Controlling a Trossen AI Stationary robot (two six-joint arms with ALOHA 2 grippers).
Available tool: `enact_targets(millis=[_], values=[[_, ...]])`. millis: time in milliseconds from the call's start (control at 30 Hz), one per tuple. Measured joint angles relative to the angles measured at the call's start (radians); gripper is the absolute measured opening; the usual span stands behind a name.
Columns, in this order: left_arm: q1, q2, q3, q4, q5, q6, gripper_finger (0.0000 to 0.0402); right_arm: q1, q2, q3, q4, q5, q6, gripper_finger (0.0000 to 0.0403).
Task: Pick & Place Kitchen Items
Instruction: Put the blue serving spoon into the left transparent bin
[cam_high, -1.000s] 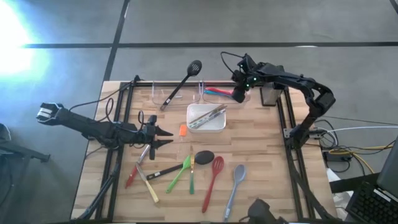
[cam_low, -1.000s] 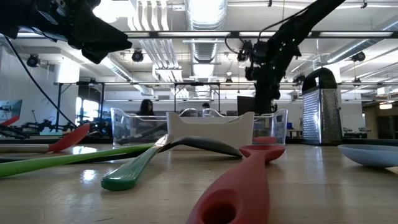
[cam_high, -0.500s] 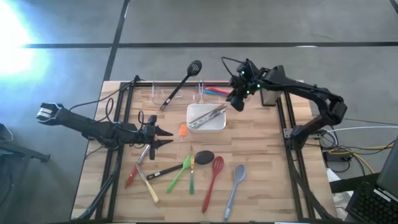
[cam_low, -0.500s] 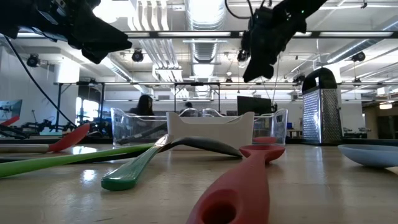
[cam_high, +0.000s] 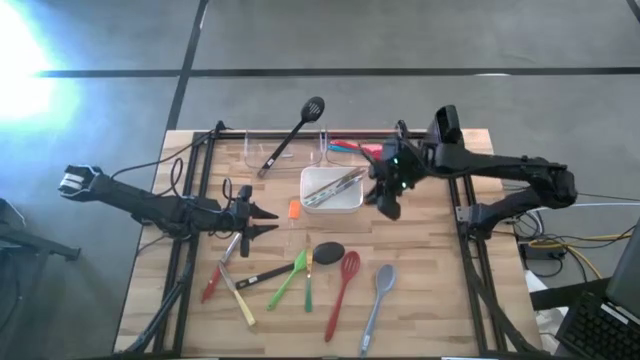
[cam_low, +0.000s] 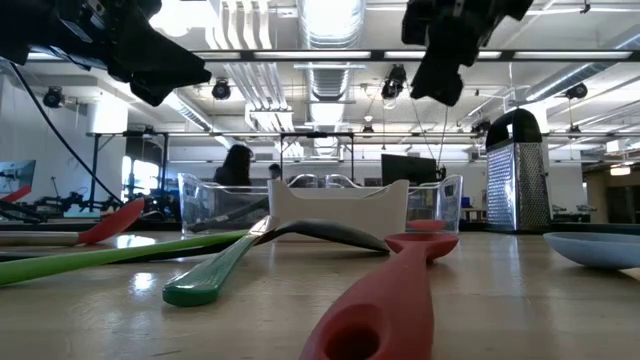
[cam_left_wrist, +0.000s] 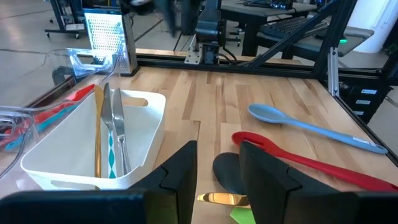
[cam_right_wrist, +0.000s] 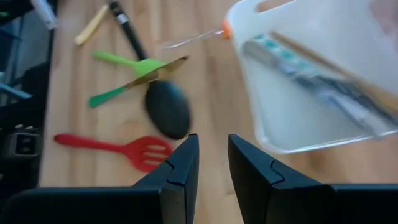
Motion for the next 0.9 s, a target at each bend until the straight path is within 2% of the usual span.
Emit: enact_targets(millis=[400,900], values=[[0.000,0.000,0.000,0.000,0.000,-0.069,0.0124,0.344,-0.126,-0.103,0.027,0.361,0.262,0.0052],[-0.003,-0.005,0.003,-0.007,0.008,-0.133,0.0124,0.643,-0.117,-0.125,0.173,0.613,0.424,0.0047]])
